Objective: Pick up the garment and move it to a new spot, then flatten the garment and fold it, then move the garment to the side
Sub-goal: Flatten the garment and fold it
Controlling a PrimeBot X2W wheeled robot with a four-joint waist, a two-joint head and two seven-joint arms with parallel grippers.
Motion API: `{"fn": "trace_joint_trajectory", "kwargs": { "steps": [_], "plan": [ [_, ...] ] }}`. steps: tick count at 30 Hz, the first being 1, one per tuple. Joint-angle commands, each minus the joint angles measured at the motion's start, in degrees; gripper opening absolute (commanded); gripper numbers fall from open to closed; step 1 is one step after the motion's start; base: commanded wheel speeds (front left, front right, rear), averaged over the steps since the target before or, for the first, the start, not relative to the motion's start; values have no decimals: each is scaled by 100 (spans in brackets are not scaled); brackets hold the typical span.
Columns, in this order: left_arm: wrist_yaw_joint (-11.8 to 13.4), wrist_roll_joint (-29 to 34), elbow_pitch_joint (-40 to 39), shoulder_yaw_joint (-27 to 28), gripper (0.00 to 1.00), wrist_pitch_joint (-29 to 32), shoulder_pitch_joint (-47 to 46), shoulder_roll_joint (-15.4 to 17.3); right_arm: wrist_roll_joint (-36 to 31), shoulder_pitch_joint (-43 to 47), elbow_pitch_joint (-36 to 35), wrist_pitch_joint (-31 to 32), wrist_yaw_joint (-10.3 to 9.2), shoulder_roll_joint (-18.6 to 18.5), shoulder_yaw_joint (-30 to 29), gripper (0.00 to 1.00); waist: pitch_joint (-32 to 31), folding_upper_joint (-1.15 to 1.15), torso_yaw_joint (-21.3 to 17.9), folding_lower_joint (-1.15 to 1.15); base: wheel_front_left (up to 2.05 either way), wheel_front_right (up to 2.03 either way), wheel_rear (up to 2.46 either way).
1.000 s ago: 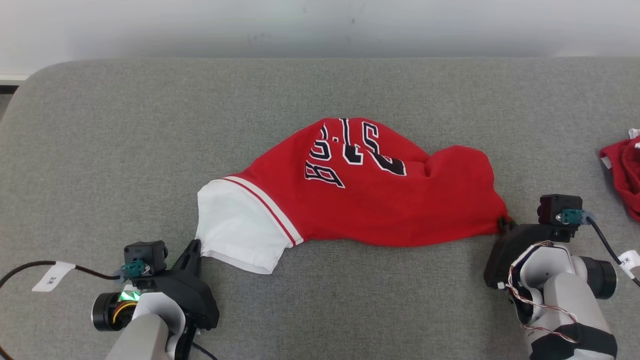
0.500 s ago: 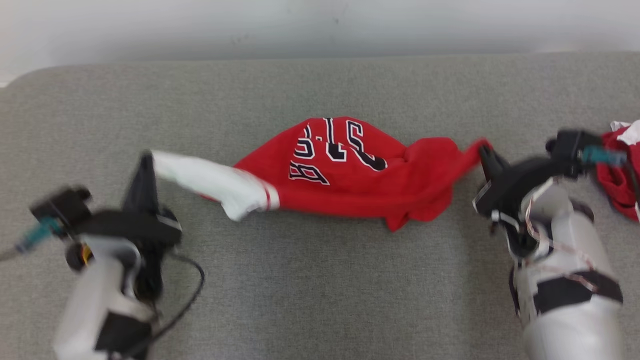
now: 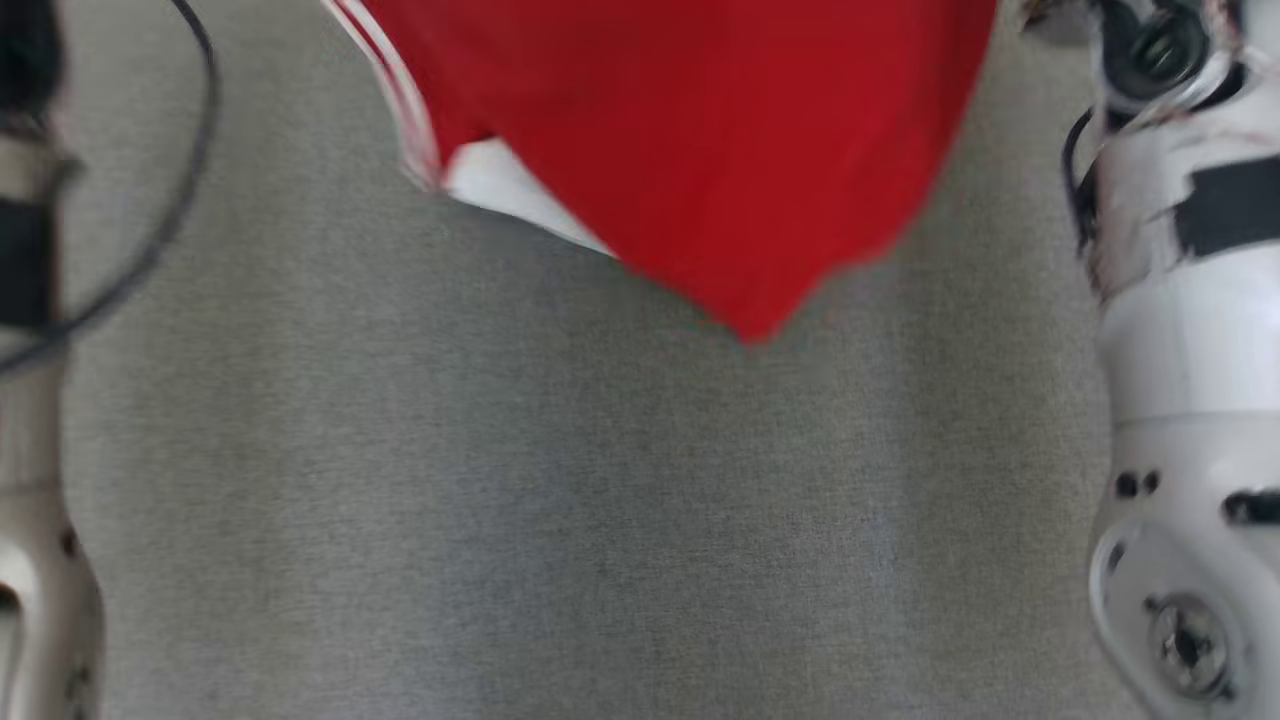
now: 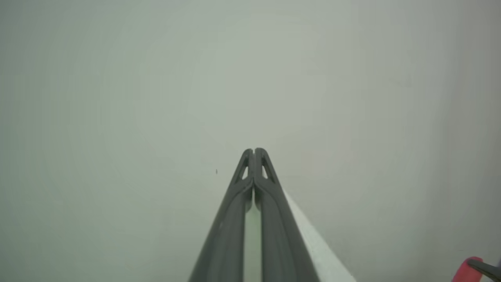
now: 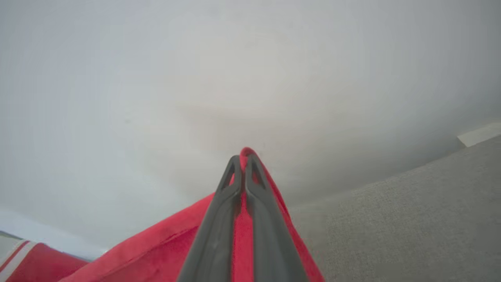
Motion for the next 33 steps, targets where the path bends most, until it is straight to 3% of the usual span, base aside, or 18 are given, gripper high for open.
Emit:
{"fn": "trace_joint_trajectory", "kwargs": {
  "steps": [1,7,13,19,26,33],
  "plan": [
    [7,26,27,-4,0,-130,-199,-22,70,-239,106,-179,3,16,-95,0,437,-2,-311,-2,0,0,0],
    [103,364,392,-99,0,-841,-1357,-95,104,-1481,1141,-1422,3,16,-431,0,607,-2,-395,-2,0,0,0],
    [189,525,560,118,0,-1123,-2133,-71,373,-2357,1520,-2787,2,16,-293,0,469,-2,-509,-2,0,0,0],
    [9,495,-88,673,0,-1138,-2398,-266,342,-2661,1460,-3255,2,8,-301,0,466,-2,-576,-2,0,0,0],
    [-340,49,-235,731,0,-1143,-1197,-653,53,-2013,1530,-3043,3,9,138,0,889,-2,-442,-2,0,0,0],
    [-396,-595,-1147,311,0,-1143,1225,-762,478,-518,867,-2353,2,-302,1111,0,664,-2,-314,-2,0,0,0]
  ]
}}
